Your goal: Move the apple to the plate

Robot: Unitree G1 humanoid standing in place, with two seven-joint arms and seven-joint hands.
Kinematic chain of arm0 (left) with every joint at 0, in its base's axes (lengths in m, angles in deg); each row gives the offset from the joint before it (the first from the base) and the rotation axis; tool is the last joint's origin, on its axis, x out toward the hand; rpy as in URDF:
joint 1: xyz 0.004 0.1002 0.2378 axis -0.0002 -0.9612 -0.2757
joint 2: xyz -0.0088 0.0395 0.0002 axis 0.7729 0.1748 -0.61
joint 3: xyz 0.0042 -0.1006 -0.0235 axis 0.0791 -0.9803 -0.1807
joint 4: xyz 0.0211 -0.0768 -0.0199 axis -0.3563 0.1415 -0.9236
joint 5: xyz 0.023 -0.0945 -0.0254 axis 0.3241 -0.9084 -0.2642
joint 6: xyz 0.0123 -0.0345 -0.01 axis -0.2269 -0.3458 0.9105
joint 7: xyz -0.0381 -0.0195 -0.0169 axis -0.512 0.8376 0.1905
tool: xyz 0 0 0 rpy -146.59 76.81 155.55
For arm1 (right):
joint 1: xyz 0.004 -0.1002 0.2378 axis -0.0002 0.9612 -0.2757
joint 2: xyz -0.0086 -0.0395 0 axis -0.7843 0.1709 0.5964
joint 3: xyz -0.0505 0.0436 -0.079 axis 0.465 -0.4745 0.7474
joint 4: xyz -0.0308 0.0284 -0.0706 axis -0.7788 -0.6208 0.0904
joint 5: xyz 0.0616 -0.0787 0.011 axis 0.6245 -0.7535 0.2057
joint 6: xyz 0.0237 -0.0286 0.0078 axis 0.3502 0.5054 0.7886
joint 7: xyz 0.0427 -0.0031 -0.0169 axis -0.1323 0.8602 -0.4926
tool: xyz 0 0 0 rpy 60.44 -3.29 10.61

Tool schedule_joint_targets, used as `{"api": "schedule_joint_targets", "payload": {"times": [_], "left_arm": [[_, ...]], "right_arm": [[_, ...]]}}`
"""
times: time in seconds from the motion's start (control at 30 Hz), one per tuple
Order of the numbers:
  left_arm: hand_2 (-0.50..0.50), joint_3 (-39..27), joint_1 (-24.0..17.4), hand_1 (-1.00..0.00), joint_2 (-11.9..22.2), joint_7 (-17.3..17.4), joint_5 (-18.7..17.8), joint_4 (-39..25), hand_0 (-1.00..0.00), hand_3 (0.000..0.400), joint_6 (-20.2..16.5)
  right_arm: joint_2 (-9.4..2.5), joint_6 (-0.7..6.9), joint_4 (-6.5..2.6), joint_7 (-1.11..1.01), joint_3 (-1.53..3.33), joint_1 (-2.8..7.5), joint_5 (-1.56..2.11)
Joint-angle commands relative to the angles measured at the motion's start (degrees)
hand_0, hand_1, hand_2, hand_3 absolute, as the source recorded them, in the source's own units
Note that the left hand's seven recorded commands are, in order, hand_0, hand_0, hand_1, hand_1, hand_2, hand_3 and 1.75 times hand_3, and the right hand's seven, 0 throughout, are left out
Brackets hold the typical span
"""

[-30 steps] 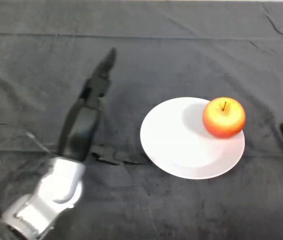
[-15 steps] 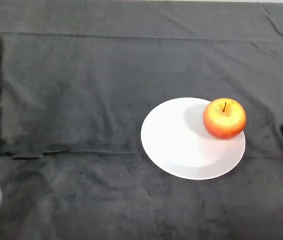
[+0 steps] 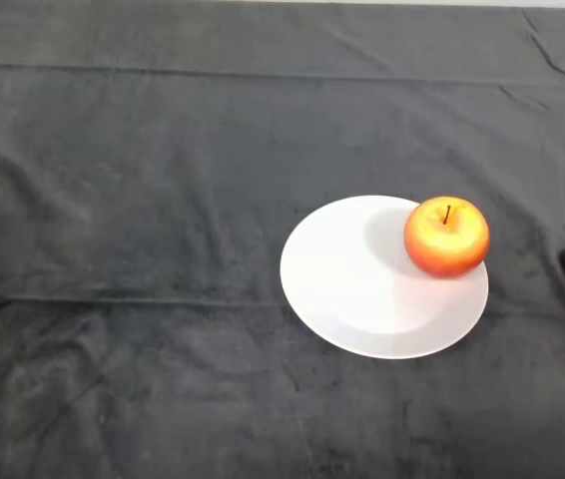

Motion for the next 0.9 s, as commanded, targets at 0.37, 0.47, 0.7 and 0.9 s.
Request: {"api": "schedule_joint_targets", "payload": {"times": [0.37, 0.47, 0.7, 0.9], "left_arm": [[0.0, -11.93, -2.36, 0.0, 5.04, 7.33, -8.23, 11.33, 0.0, 0.0, 4.83], [0.0, -14.2, -2.28, 0.0, 4.96, 8.87, -9.66, 14.0, 0.0, 0.0, 5.57], [0.0, -18.62, -0.99, 0.0, 5.3, 12.01, -12.23, 19.57, 0.0, 0.0, 6.02], [0.0, -21.09, 0.84, 0.0, 5.37, 13.54, -12.92, 23.28, 0.0, 0.0, 6.2]], "right_arm": [[1.49, 0.32, 0.48, 0.01, 0.05, -0.69, -0.18], [1.52, 0.32, 0.4, -0.03, 0.04, -0.72, -0.18], [1.6, 0.32, 0.2, -0.12, 0.02, -0.79, -0.18], [1.65, 0.32, 0.04, -0.2, 0.0, -0.85, -0.18]]}}
